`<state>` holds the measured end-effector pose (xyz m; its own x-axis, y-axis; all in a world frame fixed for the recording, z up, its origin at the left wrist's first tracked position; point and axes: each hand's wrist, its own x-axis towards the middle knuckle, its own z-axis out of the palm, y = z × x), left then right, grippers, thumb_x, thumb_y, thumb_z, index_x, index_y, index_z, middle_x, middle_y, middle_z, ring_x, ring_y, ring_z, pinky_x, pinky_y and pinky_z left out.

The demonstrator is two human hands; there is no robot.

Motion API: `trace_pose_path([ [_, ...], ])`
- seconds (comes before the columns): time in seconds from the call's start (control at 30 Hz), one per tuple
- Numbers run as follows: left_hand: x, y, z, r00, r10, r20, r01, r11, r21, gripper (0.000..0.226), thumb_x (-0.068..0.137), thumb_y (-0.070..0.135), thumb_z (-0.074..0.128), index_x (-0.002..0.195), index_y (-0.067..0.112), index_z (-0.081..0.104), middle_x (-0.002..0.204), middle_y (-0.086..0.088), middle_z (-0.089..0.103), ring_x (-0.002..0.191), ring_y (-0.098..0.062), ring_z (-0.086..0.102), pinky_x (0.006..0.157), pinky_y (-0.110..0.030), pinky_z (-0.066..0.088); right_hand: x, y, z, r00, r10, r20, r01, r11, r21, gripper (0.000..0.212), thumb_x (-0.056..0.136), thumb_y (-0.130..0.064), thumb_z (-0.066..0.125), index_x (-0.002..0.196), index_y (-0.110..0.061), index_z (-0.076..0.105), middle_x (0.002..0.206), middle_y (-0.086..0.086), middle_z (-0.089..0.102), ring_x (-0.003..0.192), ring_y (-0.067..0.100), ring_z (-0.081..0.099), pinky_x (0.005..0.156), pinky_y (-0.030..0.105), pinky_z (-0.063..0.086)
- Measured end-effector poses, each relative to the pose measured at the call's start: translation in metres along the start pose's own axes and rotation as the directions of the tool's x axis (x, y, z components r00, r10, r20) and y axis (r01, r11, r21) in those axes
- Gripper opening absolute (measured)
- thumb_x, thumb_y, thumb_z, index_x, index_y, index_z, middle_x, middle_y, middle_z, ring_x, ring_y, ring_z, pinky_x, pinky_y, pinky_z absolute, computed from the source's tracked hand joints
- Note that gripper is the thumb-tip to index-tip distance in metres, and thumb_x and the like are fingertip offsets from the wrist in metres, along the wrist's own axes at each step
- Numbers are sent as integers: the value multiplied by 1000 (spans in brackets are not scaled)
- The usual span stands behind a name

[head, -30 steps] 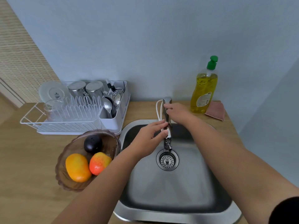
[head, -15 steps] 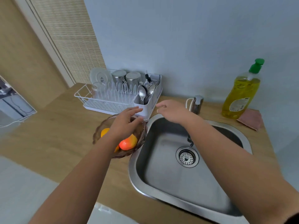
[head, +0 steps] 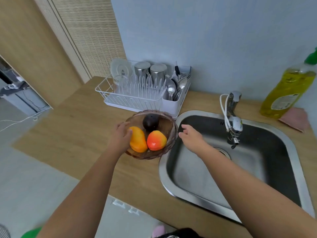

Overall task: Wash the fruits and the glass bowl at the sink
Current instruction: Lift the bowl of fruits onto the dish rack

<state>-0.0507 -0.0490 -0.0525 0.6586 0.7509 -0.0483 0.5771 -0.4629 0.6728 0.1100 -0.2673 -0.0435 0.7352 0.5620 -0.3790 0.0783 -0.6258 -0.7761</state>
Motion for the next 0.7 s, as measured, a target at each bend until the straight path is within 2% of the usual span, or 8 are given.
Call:
trace_pose_path([
  [0.17,13,-23,-1,994,-107,7,107,986,-128,50,100,23,50,148,15,41,148,-11,45,133,-30,48,110,-41,39,14,16,35,998,42,-43,-30,968,248,49,93,-35,43,141,-29,44,121,-3,62,119,23,57,105,49,43],
  [0.3,19,-33,3,994,-100,44,107,972,-207,51,99,27,53,148,21,41,148,-4,49,133,-22,50,110,-38,40,21,24,56,991,66,-119,-18,930,366,55,81,-50,41,135,-43,46,130,-10,61,122,20,56,106,50,43],
  [0.4,21,-37,4,996,-79,49,89,962,-259,52,97,31,56,147,25,42,146,-1,51,130,-19,52,110,-40,41,47,57,74,989,55,-136,7,907,420,55,78,-57,40,133,-54,42,133,-15,60,124,18,55,105,56,43],
  [0.47,24,-38,4,999,-46,24,51,970,-239,46,97,31,57,142,26,47,138,-1,52,118,-17,56,105,-35,43,42,55,77,988,44,-150,26,901,432,50,81,-55,42,132,-57,42,132,-17,61,124,18,56,105,56,43],
  [0.53,27,-36,4,1000,-20,-8,19,989,-144,34,97,32,57,131,26,56,129,-2,49,103,-17,55,97,-33,43,19,29,73,978,38,-206,45,921,386,49,89,-46,45,138,-49,41,138,-13,56,127,17,53,109,50,40],
  [0.57,28,-36,4,1000,-1,-23,-1,994,-111,28,97,34,57,123,26,59,127,-3,48,105,-20,55,96,-34,43,12,21,73,967,34,-251,54,939,339,50,94,-39,46,144,-41,38,142,-8,52,129,18,50,110,47,37],
  [0.63,31,-36,1,997,62,-52,-65,997,-48,24,95,39,58,114,25,61,132,-5,47,121,-27,50,103,-40,39,3,14,71,921,-33,-388,118,973,197,55,97,-29,48,150,-27,32,147,3,43,132,23,42,114,43,31],
  [0.7,30,-35,-5,984,178,-24,-176,982,68,36,91,51,57,114,24,63,139,-6,47,134,-28,41,112,-43,30,-5,9,68,866,-177,-468,206,979,11,57,94,-31,50,148,-22,36,147,5,41,135,24,36,114,36,24],
])
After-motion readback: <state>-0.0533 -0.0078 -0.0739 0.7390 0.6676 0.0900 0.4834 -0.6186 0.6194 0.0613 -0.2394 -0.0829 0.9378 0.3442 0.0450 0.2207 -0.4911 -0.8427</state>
